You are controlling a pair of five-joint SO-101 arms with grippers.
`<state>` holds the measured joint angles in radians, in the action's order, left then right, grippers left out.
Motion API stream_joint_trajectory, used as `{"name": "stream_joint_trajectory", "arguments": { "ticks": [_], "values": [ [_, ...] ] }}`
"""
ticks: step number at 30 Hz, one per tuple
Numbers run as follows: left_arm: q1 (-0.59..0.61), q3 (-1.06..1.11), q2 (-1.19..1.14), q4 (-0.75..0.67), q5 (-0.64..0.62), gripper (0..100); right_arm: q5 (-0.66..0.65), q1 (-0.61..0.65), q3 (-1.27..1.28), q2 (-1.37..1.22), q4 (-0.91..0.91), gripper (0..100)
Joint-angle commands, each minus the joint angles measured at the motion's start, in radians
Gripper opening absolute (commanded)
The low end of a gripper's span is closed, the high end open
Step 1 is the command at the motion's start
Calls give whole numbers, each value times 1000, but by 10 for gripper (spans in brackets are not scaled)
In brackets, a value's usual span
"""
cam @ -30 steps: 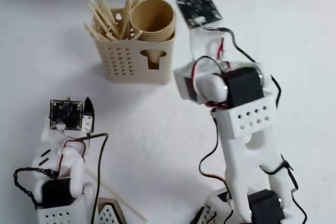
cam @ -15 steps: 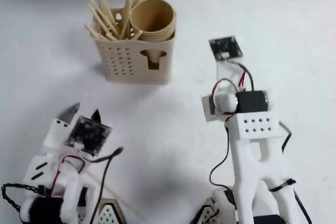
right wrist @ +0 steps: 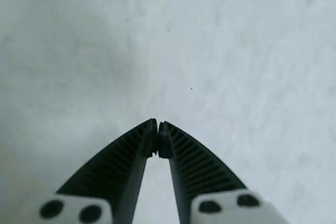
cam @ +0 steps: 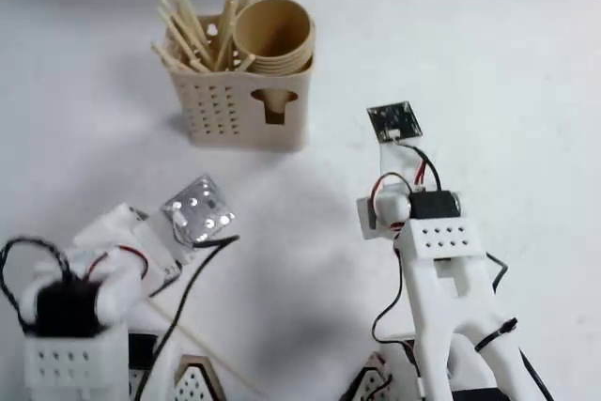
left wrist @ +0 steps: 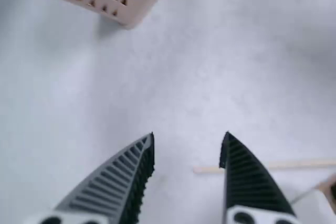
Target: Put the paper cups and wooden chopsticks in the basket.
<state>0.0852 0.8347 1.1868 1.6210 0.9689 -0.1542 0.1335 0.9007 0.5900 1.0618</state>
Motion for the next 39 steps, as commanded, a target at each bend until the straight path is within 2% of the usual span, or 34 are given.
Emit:
{"name": "stream_joint_trajectory", "arguments": {
  "ticks": [1, 8, 12, 21, 25, 37, 39],
  "values": [
    [-8, -92, -139, 95, 150, 229, -6, -8, -5, 28, -12, 18],
    [42, -74, -321, 110, 423, 232, -6, -10, 14, 31, -12, 18],
    [45, 29, -395, 49, 514, 229, -6, -10, 21, 38, -12, 18],
    [38, 338, -420, -311, 528, 229, -6, -10, 21, 38, -12, 18],
    [38, 430, -420, -419, 537, 230, -6, -10, 21, 38, -12, 18],
    [38, 437, -421, -422, 537, 229, -8, -10, 21, 35, -12, 18],
    [35, 439, -421, -430, 499, 229, -8, -10, 21, 35, -10, 18]
  ]
}}
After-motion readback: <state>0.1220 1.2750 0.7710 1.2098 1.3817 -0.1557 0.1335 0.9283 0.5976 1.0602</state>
